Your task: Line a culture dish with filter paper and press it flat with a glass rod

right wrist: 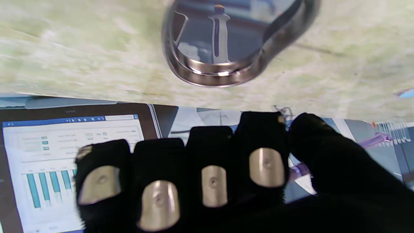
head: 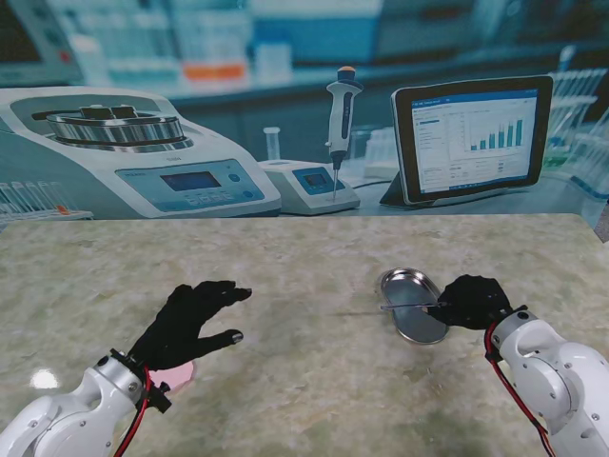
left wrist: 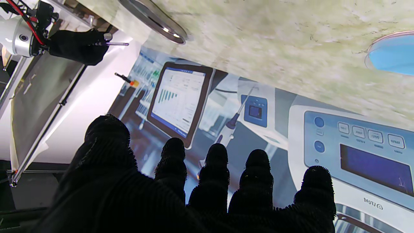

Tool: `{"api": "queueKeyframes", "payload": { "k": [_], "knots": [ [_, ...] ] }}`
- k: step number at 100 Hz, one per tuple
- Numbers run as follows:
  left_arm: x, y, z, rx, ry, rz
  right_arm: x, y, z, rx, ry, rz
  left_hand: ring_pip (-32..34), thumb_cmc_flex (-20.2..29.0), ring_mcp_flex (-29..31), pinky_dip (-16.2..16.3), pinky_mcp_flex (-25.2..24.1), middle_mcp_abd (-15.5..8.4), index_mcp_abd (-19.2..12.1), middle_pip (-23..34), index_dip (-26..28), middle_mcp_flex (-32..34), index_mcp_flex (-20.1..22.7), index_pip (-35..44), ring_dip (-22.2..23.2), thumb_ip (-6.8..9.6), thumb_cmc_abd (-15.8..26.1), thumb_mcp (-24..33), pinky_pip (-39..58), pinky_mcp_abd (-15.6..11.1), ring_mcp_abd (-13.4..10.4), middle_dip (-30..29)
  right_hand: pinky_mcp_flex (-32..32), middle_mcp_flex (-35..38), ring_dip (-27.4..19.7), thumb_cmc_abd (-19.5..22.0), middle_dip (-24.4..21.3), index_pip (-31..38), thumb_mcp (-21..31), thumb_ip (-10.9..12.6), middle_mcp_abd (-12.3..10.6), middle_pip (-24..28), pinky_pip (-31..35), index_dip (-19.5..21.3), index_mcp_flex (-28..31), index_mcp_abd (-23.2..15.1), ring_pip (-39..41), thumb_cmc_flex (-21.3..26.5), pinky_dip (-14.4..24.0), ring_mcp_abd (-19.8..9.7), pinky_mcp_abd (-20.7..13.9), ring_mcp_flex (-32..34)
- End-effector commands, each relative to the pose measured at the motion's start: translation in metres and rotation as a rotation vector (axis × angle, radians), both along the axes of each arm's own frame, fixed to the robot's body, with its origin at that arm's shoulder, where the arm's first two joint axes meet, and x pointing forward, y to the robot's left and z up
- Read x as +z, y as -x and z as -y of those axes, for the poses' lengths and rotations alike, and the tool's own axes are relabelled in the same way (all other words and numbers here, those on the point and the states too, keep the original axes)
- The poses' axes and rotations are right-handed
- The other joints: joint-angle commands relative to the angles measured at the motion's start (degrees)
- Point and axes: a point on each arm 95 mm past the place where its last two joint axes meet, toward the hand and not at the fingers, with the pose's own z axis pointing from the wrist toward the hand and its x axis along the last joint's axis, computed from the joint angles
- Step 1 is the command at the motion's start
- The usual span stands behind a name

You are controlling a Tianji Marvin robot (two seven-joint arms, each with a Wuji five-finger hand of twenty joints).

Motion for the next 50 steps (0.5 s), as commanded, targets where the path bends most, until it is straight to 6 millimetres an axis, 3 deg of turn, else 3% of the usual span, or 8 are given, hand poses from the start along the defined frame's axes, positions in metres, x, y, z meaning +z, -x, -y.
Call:
{"api": "queueKeyframes", "payload": {
  "k": [1,50],
  "knots": [
    [-0.002,0.001,0.000,-0.002,0.002,-0.007,-0.009,-0.001,0.005,-0.016,0.014,-0.031,-0.79,0.80,-2.44,-1.92,-0.66,-1.68,-1.43,-1.34,0.08,-2.38,-1.41,0.33,-0.61,1.60,1.84,-1.52,-3.16,-1.88,-2.04,-0.49,-0.71,-1.13,-0.84,2.62,1.24,2.62,-0.58,0.63,-2.49,1.86,12.35,0.23,-1.11,-0.26,1.34,-1.91,-0.04,-2.30,-1.44,1.69],
    [-0.005,-0.004,-0.003,0.009,0.007,-0.007,-0.037,-0.016,0.039,-0.096,0.125,-0.111,-0.80,0.82,-2.73,-2.94,-0.54,-1.62,-1.60,-2.15,0.37,-2.22,-1.49,1.06,-0.81,1.58,1.82,-1.54,-3.28,-1.96,-2.19,-0.69,-2.95,-3.51,-1.37,4.01,0.32,3.65,-1.81,0.64,-2.94,1.62,10.93,-1.79,-4.36,-0.79,0.63,-2.10,1.22,-2.63,-2.26,-0.64]
  ]
}}
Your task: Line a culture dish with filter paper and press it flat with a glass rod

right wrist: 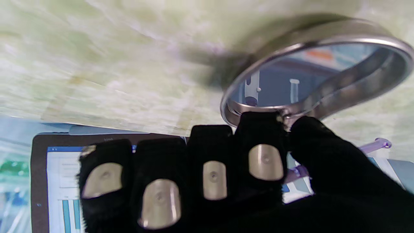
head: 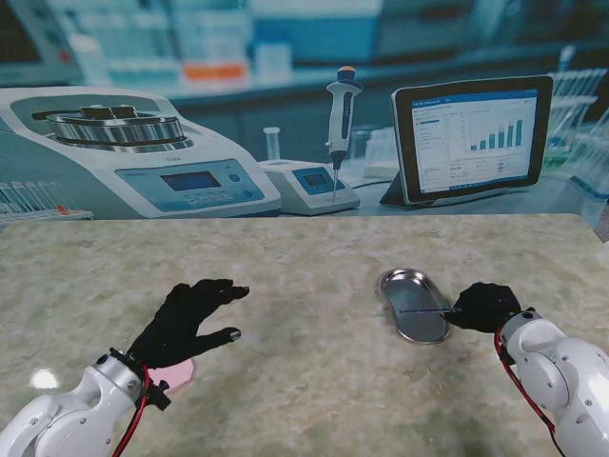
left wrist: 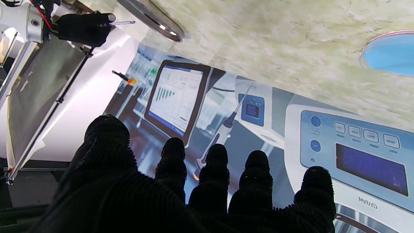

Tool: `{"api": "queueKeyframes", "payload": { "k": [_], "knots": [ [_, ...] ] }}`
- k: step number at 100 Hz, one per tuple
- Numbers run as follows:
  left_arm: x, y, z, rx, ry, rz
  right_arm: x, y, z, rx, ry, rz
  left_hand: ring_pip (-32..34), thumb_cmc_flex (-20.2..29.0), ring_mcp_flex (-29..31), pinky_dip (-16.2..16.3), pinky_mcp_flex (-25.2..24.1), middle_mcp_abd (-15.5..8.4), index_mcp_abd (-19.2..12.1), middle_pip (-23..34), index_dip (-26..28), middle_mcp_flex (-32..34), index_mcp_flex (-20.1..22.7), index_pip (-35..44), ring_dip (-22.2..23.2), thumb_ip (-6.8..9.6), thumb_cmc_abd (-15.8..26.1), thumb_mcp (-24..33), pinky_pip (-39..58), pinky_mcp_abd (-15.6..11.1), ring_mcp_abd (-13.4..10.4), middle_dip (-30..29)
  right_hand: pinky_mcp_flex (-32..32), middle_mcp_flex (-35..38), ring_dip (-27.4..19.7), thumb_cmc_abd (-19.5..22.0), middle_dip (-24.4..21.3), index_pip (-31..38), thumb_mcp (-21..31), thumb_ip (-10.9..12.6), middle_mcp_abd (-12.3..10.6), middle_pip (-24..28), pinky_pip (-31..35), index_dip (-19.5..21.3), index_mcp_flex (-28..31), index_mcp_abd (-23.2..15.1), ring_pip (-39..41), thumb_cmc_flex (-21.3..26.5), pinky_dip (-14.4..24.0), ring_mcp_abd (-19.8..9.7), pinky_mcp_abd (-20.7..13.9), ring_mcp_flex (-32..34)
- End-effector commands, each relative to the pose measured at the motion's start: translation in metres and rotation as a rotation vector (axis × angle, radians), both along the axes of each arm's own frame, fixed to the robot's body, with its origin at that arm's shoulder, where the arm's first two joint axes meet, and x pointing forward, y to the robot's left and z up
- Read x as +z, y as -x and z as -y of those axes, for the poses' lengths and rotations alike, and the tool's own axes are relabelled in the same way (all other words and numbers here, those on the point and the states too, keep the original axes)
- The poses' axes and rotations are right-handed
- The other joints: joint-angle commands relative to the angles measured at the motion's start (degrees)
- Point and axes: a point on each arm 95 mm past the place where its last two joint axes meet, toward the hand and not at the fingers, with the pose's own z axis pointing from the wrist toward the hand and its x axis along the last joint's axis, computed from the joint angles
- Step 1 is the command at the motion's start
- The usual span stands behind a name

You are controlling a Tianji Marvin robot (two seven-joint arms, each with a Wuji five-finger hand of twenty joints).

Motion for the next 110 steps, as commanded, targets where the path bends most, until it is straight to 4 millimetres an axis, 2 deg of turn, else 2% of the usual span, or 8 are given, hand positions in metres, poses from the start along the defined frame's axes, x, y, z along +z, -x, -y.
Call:
{"api": "queueKeyframes", "payload": {
  "k": [1,6,47,110],
  "knots": [
    [-0.002,0.001,0.001,-0.002,-0.001,-0.007,-0.005,0.000,0.006,-0.007,0.023,-0.022,-0.75,0.81,-2.12,-2.19,-0.53,-1.62,-1.66,-0.87,0.38,-2.33,-1.50,0.88,-0.77,1.58,1.80,-1.38,-3.00,-1.88,-1.72,-0.22,-0.79,-1.27,-0.57,2.19,0.30,2.89,-0.20,0.64,-2.36,1.57,10.86,-0.44,-2.23,-0.51,0.60,-2.05,1.23,-1.79,-1.12,-0.65],
    [-0.002,0.001,0.001,-0.004,-0.003,-0.007,-0.007,-0.001,0.008,-0.009,0.034,-0.031,-0.73,0.82,-2.15,-2.35,-0.53,-1.75,-1.60,-2.29,0.37,-2.84,-1.54,0.88,-0.77,1.58,1.82,-1.37,-3.00,-1.87,-1.75,-0.87,-1.31,-1.80,-0.52,2.35,0.22,2.67,-0.37,0.63,-2.36,1.33,10.57,-0.51,-2.88,-0.51,0.38,-1.98,1.38,-1.77,-1.28,-1.22],
    [-0.001,0.000,0.000,-0.005,0.000,0.003,-0.016,-0.006,0.016,0.001,0.116,-0.069,-0.81,0.79,-2.26,-2.71,-0.52,-1.47,-1.63,-0.32,0.37,-2.24,-1.49,0.91,-0.87,1.58,1.88,-1.39,-3.04,-1.94,-1.92,0.22,-1.88,-2.06,-0.26,2.21,-0.13,2.61,-0.89,0.87,-2.78,1.23,9.99,-0.71,-3.37,-0.97,0.02,-2.11,2.11,-2.15,-1.67,-1.60],
    [0.001,-0.001,-0.002,0.004,0.006,0.003,-0.022,-0.003,0.016,0.024,0.183,-0.099,-0.82,0.82,-2.30,-2.67,-0.55,-1.41,-1.67,-0.21,0.49,-2.26,-1.45,1.16,-0.95,1.55,1.87,-1.40,-2.77,-1.89,-1.97,0.17,-5.05,-5.18,-0.15,2.56,-1.70,-0.04,-2.21,0.83,-2.61,-1.42,7.72,-1.25,-7.43,-1.59,-2.54,-1.86,2.63,-1.72,-2.79,-4.83]
  ]
}}
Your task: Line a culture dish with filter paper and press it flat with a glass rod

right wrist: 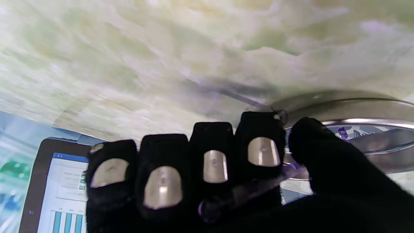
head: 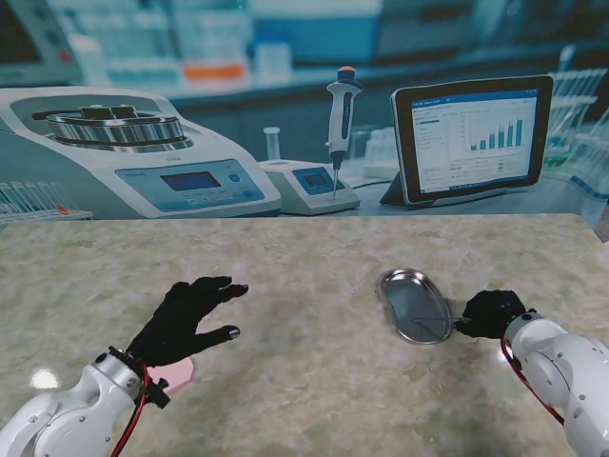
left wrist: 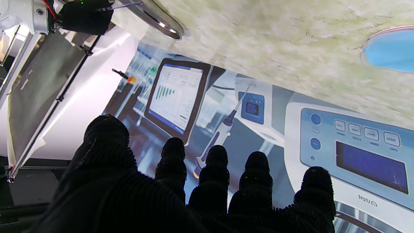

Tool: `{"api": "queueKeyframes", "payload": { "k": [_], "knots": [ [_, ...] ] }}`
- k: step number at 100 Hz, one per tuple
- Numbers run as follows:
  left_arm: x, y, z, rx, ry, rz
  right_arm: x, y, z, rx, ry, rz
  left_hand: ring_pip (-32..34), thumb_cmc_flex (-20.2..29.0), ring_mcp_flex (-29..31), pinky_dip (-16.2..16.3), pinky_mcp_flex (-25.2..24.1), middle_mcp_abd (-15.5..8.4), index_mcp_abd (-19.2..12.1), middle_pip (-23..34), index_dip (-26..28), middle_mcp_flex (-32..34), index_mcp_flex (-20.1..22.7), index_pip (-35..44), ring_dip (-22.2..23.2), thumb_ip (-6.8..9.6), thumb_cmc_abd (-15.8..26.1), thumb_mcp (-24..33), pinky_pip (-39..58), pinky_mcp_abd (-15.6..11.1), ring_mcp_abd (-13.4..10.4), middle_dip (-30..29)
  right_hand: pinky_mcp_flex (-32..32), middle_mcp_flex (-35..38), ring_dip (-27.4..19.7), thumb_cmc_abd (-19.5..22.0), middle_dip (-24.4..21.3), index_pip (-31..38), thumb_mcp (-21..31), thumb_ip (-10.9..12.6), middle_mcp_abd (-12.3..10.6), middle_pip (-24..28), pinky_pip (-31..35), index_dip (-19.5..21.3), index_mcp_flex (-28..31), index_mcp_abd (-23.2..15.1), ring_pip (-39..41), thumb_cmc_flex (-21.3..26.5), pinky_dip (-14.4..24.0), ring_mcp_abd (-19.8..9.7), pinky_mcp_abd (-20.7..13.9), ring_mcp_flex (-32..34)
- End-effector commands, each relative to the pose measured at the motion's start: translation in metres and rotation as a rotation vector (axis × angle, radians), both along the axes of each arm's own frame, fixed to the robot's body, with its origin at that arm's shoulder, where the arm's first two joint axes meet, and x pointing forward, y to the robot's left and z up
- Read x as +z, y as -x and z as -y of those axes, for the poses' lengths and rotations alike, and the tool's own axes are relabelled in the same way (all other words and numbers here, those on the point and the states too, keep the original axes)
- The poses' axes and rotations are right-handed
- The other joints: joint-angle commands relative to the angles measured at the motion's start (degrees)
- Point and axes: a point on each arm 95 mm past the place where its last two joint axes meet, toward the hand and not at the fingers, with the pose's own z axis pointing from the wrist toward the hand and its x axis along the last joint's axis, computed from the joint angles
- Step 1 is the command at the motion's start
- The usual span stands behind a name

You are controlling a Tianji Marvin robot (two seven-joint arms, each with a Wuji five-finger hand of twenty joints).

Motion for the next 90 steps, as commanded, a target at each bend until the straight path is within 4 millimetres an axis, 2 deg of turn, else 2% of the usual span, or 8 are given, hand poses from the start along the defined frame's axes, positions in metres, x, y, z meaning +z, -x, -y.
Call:
{"api": "queueKeyframes", "payload": {
  "k": [1,11,23,41,61,74,90],
  "knots": [
    [0.0000,0.0005,0.0000,0.003,0.002,-0.002,-0.0052,0.0025,0.0000,0.000,0.007,-0.019,-0.81,0.82,-1.68,-1.82,-0.55,-1.42,-1.65,0.49,0.49,-1.67,-1.43,1.10,-0.90,1.55,1.90,-1.09,-2.74,-1.75,-1.82,0.17,-0.17,-0.89,-0.12,1.82,-0.42,0.05,-0.92,0.83,-1.74,0.16,7.69,-0.59,-1.87,-0.62,-0.95,-1.85,1.46,-0.36,-0.59,-0.42],
    [0.0001,0.0002,-0.0005,0.005,0.002,-0.002,-0.0057,0.0025,-0.0007,0.000,0.006,-0.019,-0.81,0.83,-1.71,-1.76,-0.57,-1.36,-1.64,0.50,0.49,-1.68,-1.44,1.10,-0.90,1.56,1.90,-1.08,-2.69,-1.75,-1.85,0.17,-0.83,-1.67,-0.36,1.45,-1.20,-1.05,-0.80,0.86,-1.40,-1.07,7.14,-0.93,-2.79,-0.83,-2.09,-1.86,1.55,0.24,-0.63,-1.39],
    [0.0003,0.0000,-0.0006,0.006,0.004,-0.002,-0.0056,0.0023,-0.0013,0.007,0.011,-0.021,-0.79,0.81,-1.66,-1.69,-0.58,-1.42,-1.64,0.52,0.51,-1.67,-1.42,1.13,-0.89,1.55,1.91,-1.10,-2.63,-1.78,-1.86,0.18,-3.04,-4.87,-1.43,0.96,-5.25,-6.41,-0.13,0.57,0.16,-6.45,5.46,-2.84,-6.79,-1.55,-7.54,-1.68,1.90,2.19,-1.40,-5.14],
    [0.0010,-0.0005,-0.0011,0.008,0.006,-0.001,-0.0052,0.0020,-0.0017,0.014,0.024,-0.023,-0.78,0.77,-1.64,-1.64,-0.61,-1.42,-1.67,0.52,0.52,-1.68,-1.44,1.15,-0.89,1.54,1.92,-1.10,-2.61,-1.70,-1.82,0.18,-5.50,-8.40,-1.92,-0.03,-9.04,-11.28,0.88,0.31,1.03,-11.05,3.63,-5.03,-11.32,-1.50,-11.37,-1.09,2.25,2.56,-2.22,-8.14],
    [0.0013,-0.0007,-0.0017,0.010,0.008,-0.004,-0.0048,0.0019,-0.0023,0.017,0.040,-0.023,-0.78,0.78,-1.65,-1.60,-0.62,-1.34,-1.59,0.53,0.53,-1.68,-1.44,1.17,-0.89,1.54,1.87,-1.10,-2.61,-1.64,-1.83,0.18,-8.44,-13.65,-1.73,-5.24,-14.41,-18.20,2.56,-3.29,1.89,-17.50,1.52,-12.68,-19.83,-2.34,-14.77,1.63,2.59,1.54,-3.48,-11.84],
    [0.0015,-0.0007,-0.0019,0.010,0.010,-0.005,-0.0042,0.0018,-0.0022,0.019,0.047,-0.021,-0.79,0.82,-1.65,-1.49,-0.64,-1.40,-1.72,-0.01,0.58,-1.65,-1.46,1.27,-0.90,1.55,1.88,-1.10,-2.58,-1.61,-1.86,-0.08,-9.93,-16.36,-1.32,-7.15,-16.83,-20.62,2.81,-4.53,1.82,-19.07,0.51,-16.42,-24.16,-2.31,-15.88,2.07,3.10,0.96,-3.96,-13.75],
    [0.0017,-0.0008,-0.0018,0.011,0.012,-0.005,-0.0035,0.0012,-0.0020,0.023,0.051,-0.017,-0.80,0.80,-1.65,-1.47,-0.63,-1.54,-1.63,-1.17,0.57,-1.99,-1.50,1.27,-0.91,1.55,1.90,-1.09,-2.63,-1.57,-1.86,-0.57,-11.66,-19.52,-1.28,-7.84,-18.43,-23.99,2.32,-4.79,2.09,-21.33,-0.41,-19.90,-27.70,-1.19,-16.90,1.92,3.40,0.45,-4.28,-16.06]
  ]
}}
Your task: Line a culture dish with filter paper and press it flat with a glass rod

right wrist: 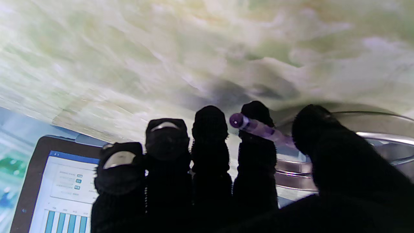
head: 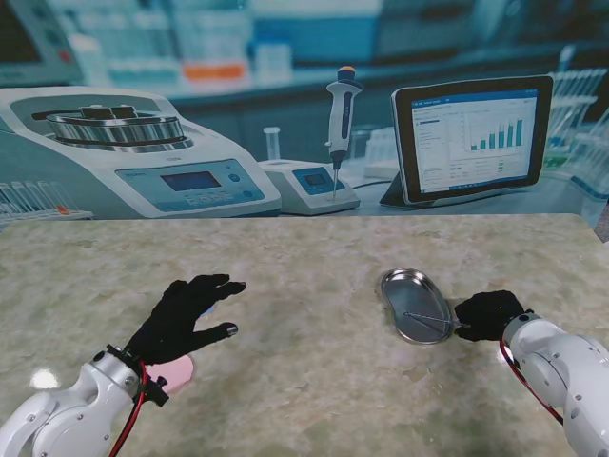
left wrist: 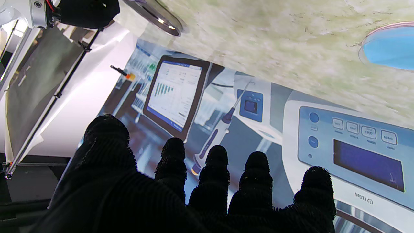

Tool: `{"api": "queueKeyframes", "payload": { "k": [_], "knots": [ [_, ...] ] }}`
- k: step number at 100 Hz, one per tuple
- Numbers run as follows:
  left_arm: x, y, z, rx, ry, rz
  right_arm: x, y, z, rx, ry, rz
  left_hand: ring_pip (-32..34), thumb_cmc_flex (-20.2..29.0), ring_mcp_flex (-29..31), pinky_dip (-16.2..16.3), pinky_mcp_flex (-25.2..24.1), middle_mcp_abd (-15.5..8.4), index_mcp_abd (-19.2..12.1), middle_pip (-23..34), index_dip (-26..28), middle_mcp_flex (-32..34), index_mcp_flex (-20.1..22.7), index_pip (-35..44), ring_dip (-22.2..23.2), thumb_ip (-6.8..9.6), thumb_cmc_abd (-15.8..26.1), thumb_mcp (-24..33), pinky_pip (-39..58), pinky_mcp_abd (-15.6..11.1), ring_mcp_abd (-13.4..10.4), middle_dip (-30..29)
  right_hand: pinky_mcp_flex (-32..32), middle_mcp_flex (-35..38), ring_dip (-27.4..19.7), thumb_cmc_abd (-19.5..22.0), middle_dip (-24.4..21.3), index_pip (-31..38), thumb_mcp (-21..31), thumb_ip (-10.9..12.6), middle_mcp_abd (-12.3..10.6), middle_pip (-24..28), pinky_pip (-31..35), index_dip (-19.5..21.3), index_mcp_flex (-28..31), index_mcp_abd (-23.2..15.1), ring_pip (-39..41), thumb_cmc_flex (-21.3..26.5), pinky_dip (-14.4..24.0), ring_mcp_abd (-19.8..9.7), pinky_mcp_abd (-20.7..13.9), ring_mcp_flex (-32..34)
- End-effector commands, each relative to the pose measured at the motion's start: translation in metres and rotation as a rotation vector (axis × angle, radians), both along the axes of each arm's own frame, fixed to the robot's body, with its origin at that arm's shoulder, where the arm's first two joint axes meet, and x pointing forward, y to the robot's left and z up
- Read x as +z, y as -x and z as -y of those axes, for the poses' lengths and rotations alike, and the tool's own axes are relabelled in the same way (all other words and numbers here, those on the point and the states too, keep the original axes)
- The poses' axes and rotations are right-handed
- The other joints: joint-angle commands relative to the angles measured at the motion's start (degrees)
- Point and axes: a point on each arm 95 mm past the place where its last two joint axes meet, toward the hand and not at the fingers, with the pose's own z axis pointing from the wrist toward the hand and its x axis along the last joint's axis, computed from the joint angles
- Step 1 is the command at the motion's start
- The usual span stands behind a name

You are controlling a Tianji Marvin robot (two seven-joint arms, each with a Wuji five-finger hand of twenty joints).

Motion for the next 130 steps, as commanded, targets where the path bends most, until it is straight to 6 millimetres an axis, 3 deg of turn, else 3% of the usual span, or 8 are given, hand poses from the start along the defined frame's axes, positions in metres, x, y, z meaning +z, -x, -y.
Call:
{"api": "queueKeyframes", "payload": {
  "k": [1,20,28,45,61,88,104,130],
  "knots": [
    [0.000,0.001,0.001,0.001,0.001,-0.005,-0.001,0.001,0.000,0.006,0.010,-0.005,-0.80,0.76,-1.67,-1.47,-0.63,-1.56,-1.62,-1.20,0.57,-2.18,-1.52,1.20,-0.90,1.54,1.91,-1.11,-2.63,-1.54,-1.82,-0.58,-0.86,-1.31,0.25,-1.60,-0.94,-1.20,0.36,-1.47,1.30,-0.78,1.33,-1.75,-2.84,0.54,-1.10,0.50,1.74,-0.38,-0.74,-1.43],
    [0.000,0.001,0.000,0.003,0.001,-0.005,0.000,0.001,-0.001,0.010,0.028,-0.005,-0.77,0.74,-1.62,-1.41,-0.66,-1.48,-1.66,-0.93,0.56,-1.51,-1.52,1.19,-0.89,1.52,1.83,-1.15,-2.61,-1.41,-1.86,-0.16,-4.11,-7.32,-1.07,-0.90,-5.35,-6.88,-0.47,-0.82,2.33,-5.85,-0.84,-7.43,-7.44,3.77,-6.52,-1.35,2.47,-0.26,-1.44,-6.53],
    [0.000,0.001,0.000,0.004,0.000,-0.005,0.001,0.001,-0.001,0.012,0.036,-0.008,-0.77,0.80,-1.57,-1.39,-0.66,-1.52,-1.68,-0.86,0.56,-1.97,-1.51,1.20,-0.89,1.55,1.89,-1.08,-2.60,-1.41,-1.86,-0.04,-7.07,-11.61,-2.27,0.05,-8.42,-12.76,-2.00,1.55,2.62,-8.51,-2.74,-7.85,-9.61,5.78,-10.71,-4.02,2.93,-0.05,-1.91,-10.36],
    [0.000,0.000,0.000,0.005,0.000,-0.008,0.005,0.001,-0.001,0.021,0.055,-0.010,-0.78,0.83,-1.57,-1.21,-0.71,-1.40,-1.70,-0.95,0.56,-1.76,-1.58,1.20,-0.87,1.57,1.87,-1.09,-2.52,-1.29,-1.84,-0.14,-13.89,-19.87,-5.70,-0.56,-12.67,-21.55,-5.81,1.08,3.98,-12.85,-6.87,-11.03,-15.51,9.23,-19.59,-6.66,3.30,0.71,-2.36,-17.96],
    [0.000,0.000,0.000,0.005,0.000,-0.010,0.009,0.002,-0.003,0.015,0.060,-0.006,-0.77,0.78,-1.56,-1.23,-0.71,-1.50,-1.68,-1.20,0.55,-2.15,-1.58,1.19,-0.84,1.56,1.88,-1.11,-2.58,-1.22,-1.77,-0.35,-18.15,-23.60,-10.13,0.01,-16.84,-26.39,-8.46,0.90,5.64,-16.63,-10.65,-13.92,-17.00,11.65,-27.85,-7.76,1.75,2.59,-1.46,-22.41],
    [0.001,0.000,0.000,0.006,0.001,-0.008,0.011,0.004,-0.004,-0.001,0.065,-0.015,-0.80,0.78,-1.63,-1.29,-0.72,-1.41,-1.76,-1.40,0.55,-2.43,-1.55,1.19,-0.86,1.56,1.85,-1.09,-2.65,-1.07,-1.67,-0.23,-30.59,-28.86,-24.11,1.30,-31.39,-39.08,-10.96,0.69,8.32,-32.09,-33.68,-23.60,-21.07,13.66,-53.16,-8.75,-9.66,6.93,5.51,-30.97],
    [0.001,0.000,0.000,0.006,0.001,-0.010,0.015,0.007,-0.006,-0.014,0.041,-0.006,-0.79,0.79,-1.62,-1.33,-0.72,-1.28,-1.67,-0.56,0.54,-1.73,-1.57,1.16,-0.87,1.57,1.85,-1.08,-2.68,-1.05,-1.61,0.32,-36.46,-32.91,-30.49,2.60,-37.67,-42.84,-11.80,0.51,8.43,-39.05,-44.45,-27.53,-24.05,14.06,-62.67,-10.32,-16.47,7.86,7.94,-35.82],
    [0.001,0.000,0.002,0.002,0.007,-0.014,0.035,0.015,-0.015,-0.018,-0.033,0.025,-0.87,0.73,-1.78,-1.59,-0.71,-1.49,-1.78,-1.61,0.48,-2.47,-1.72,1.05,-0.93,1.56,1.94,-1.09,-2.88,-1.11,-1.73,-0.22,-41.03,-35.84,-34.68,3.80,-39.96,-43.54,-12.75,0.45,7.69,-42.00,-54.90,-29.39,-26.86,13.62,-67.05,-10.55,-24.81,8.21,9.32,-39.68]
  ]
}}
